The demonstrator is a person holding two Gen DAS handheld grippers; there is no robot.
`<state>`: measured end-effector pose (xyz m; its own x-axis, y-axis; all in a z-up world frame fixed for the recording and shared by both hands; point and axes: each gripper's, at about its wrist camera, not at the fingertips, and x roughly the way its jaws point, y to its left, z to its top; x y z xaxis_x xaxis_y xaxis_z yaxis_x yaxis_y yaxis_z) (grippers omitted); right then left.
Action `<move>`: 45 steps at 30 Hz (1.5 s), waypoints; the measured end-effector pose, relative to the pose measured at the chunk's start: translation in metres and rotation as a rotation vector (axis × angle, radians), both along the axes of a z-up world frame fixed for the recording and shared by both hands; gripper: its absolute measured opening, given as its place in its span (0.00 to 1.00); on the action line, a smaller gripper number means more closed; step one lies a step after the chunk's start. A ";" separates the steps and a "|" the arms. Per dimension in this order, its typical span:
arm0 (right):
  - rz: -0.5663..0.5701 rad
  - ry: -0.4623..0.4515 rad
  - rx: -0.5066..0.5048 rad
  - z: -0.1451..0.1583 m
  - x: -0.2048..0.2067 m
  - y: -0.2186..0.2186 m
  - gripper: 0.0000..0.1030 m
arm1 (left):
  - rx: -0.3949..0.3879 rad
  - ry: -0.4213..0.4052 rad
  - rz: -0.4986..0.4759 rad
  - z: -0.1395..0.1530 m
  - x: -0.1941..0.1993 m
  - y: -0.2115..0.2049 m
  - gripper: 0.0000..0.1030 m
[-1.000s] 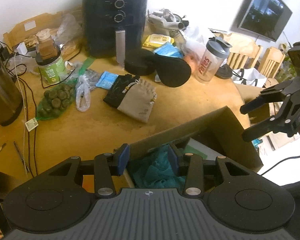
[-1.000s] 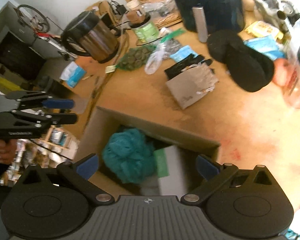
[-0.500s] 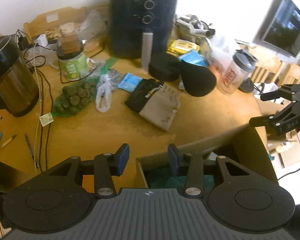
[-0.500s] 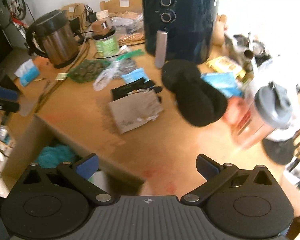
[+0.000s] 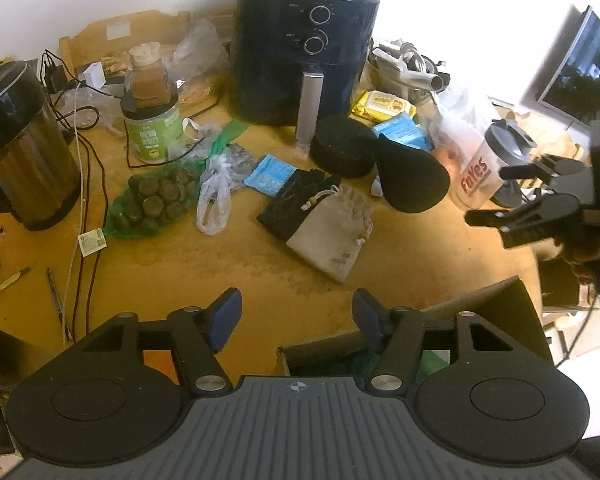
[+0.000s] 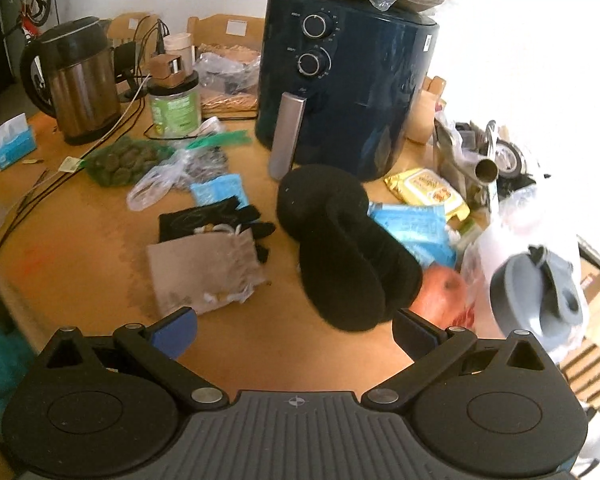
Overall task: Organize soft objects
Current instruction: 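Reach the right gripper to the black foam eye mask and close on it, then lift the eye mask with the right gripper while the left gripper grasps the beige drawstring pouch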
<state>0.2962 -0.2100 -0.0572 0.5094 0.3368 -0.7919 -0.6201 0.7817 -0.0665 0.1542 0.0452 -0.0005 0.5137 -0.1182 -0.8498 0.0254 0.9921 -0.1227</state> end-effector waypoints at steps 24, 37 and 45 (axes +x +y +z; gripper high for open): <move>0.075 -0.017 -0.071 -0.083 0.097 0.034 0.81 | -0.010 0.018 0.128 0.000 -0.012 0.018 0.59; 0.120 0.045 -0.065 -0.084 0.096 0.039 0.12 | -0.002 0.023 0.162 0.001 -0.019 0.023 0.59; 0.118 0.030 0.013 -0.049 0.080 0.030 0.12 | 0.001 0.005 0.139 0.003 -0.010 0.022 0.59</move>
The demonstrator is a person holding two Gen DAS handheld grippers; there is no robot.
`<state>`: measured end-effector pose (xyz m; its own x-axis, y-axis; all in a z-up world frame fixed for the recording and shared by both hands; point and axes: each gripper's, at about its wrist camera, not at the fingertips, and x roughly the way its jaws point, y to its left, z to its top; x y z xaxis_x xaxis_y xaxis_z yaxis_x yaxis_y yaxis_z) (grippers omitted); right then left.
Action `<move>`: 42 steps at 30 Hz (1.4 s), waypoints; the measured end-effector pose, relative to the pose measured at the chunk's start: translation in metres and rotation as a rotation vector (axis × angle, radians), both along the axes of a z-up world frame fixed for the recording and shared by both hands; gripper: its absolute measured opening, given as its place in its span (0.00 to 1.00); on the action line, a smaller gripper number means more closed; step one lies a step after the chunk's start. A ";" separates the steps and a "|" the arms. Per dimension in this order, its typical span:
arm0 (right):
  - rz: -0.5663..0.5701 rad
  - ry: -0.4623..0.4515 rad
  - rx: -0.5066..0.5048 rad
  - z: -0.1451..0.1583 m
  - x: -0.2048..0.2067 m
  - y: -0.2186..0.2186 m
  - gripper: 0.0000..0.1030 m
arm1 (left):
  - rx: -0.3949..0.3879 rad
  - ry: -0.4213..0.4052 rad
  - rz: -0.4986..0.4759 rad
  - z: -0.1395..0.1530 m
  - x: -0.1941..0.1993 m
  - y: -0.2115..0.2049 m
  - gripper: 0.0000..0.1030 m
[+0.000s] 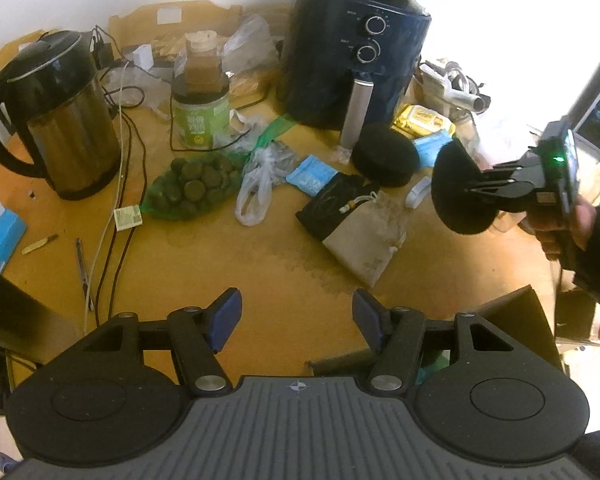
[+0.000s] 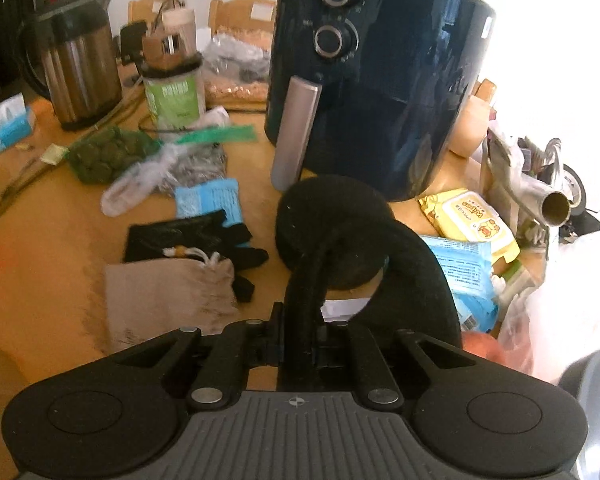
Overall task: Organize soft objects
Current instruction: 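Lift the eye mask with the right gripper while the left gripper grasps the beige drawstring pouch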
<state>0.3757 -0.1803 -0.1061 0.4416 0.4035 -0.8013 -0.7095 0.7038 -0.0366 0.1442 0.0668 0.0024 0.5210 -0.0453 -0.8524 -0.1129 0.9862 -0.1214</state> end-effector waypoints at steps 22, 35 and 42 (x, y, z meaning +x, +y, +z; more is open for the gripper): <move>-0.098 0.076 0.176 0.035 -0.071 -0.046 0.12 | 0.055 -0.019 -0.204 -0.005 0.070 -0.007 0.59; -0.197 0.033 0.195 0.051 -0.092 -0.059 0.12 | 0.058 0.007 -0.437 -0.058 0.122 -0.037 0.58; -0.241 0.009 0.196 0.063 -0.111 -0.069 0.13 | 0.010 0.065 -0.513 -0.102 0.152 -0.041 0.51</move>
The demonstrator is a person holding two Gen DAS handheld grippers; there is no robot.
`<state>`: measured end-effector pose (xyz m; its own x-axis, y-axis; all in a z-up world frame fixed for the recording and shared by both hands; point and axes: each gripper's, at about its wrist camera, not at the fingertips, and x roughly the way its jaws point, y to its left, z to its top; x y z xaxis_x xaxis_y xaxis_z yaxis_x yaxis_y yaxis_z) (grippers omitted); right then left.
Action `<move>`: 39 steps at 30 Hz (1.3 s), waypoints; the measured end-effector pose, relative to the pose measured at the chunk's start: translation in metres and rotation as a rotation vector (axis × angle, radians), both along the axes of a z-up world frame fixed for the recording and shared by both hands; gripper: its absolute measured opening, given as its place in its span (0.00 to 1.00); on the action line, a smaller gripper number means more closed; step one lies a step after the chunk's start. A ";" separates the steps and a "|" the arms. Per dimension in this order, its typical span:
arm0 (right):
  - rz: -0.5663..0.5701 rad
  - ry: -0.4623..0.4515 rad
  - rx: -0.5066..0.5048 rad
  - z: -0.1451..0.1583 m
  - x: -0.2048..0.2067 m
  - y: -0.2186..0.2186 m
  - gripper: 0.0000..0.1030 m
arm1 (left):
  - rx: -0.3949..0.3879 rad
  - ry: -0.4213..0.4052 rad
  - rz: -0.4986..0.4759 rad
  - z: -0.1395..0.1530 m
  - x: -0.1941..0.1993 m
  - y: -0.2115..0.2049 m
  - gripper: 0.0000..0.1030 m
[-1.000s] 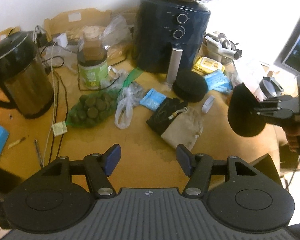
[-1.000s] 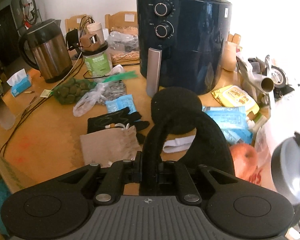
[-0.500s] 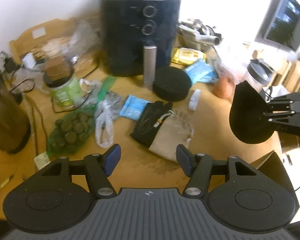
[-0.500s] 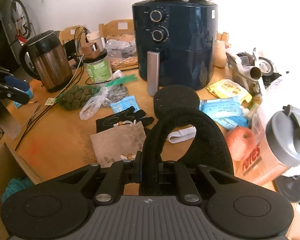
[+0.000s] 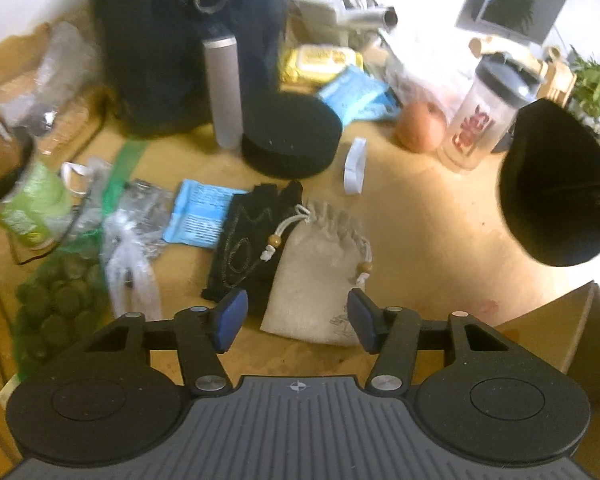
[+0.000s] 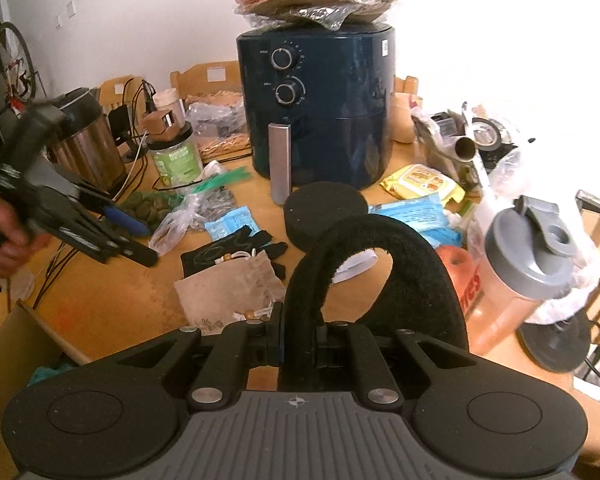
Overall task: Organize soft objects
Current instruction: 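Lift the eye mask with the right gripper while the left gripper grasps the beige drawstring pouch, then carry the pouch and eye mask over the cardboard box with both grippers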
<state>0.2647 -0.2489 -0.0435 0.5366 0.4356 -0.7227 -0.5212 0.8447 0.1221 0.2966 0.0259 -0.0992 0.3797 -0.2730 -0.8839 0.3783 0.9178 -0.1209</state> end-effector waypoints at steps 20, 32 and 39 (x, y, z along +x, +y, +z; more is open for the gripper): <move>-0.112 0.002 -0.002 0.013 -0.039 -0.030 0.13 | -0.055 0.178 0.017 -0.070 0.050 0.007 0.02; -0.102 0.006 0.018 0.016 -0.036 -0.033 0.13 | -0.123 0.034 0.017 -0.011 0.024 0.004 0.02; -0.076 0.018 0.049 0.022 -0.034 -0.032 0.13 | -0.150 -0.053 0.052 0.024 0.007 0.006 0.02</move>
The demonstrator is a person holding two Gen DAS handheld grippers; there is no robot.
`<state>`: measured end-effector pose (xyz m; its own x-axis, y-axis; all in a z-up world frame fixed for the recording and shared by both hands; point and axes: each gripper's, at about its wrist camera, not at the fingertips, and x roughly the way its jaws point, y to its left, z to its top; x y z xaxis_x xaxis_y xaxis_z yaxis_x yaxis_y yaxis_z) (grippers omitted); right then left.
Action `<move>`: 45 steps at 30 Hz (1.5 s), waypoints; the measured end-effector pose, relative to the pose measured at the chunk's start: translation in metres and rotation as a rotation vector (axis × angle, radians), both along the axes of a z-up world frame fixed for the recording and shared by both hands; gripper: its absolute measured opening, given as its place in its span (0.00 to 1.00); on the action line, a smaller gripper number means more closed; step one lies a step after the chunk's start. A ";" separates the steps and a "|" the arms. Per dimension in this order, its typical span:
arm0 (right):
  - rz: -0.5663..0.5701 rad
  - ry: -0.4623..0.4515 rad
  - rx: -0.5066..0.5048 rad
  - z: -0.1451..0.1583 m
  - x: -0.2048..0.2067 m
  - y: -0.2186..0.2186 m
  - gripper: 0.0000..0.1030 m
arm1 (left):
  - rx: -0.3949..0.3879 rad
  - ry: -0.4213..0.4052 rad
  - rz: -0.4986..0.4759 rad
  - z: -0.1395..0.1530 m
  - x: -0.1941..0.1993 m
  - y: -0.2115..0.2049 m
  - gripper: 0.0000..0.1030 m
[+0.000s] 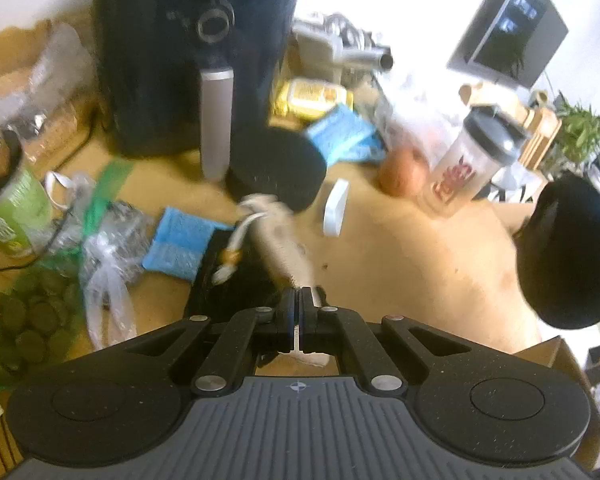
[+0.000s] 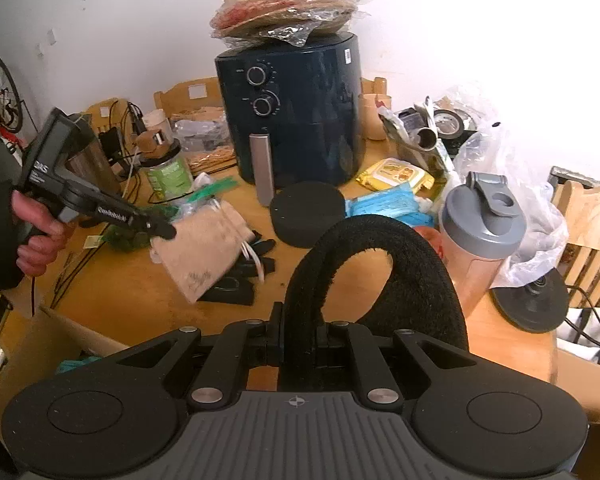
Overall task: Organize soft objects
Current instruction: 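Carry the pouch and eye mask over the cardboard box with both grippers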
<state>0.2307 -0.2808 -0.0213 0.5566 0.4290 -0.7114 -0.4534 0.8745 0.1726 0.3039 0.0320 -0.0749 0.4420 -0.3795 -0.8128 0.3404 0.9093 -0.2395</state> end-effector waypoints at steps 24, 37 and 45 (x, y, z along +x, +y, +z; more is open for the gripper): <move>0.146 -0.061 0.052 0.042 -0.013 0.006 0.13 | 0.038 -0.168 0.093 0.100 -0.071 -0.008 0.02; 0.246 -0.098 0.083 0.064 -0.029 0.013 0.13 | -0.011 -0.189 0.101 0.133 -0.130 -0.021 0.02; 0.288 -0.110 0.091 0.067 -0.037 0.015 0.13 | -0.048 -0.186 0.122 0.141 -0.168 -0.031 0.02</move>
<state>0.1936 -0.2661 0.0455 0.4746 0.6393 -0.6051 -0.7005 0.6906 0.1802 0.1355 0.0008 0.0656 0.6277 -0.3503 -0.6952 0.2709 0.9355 -0.2267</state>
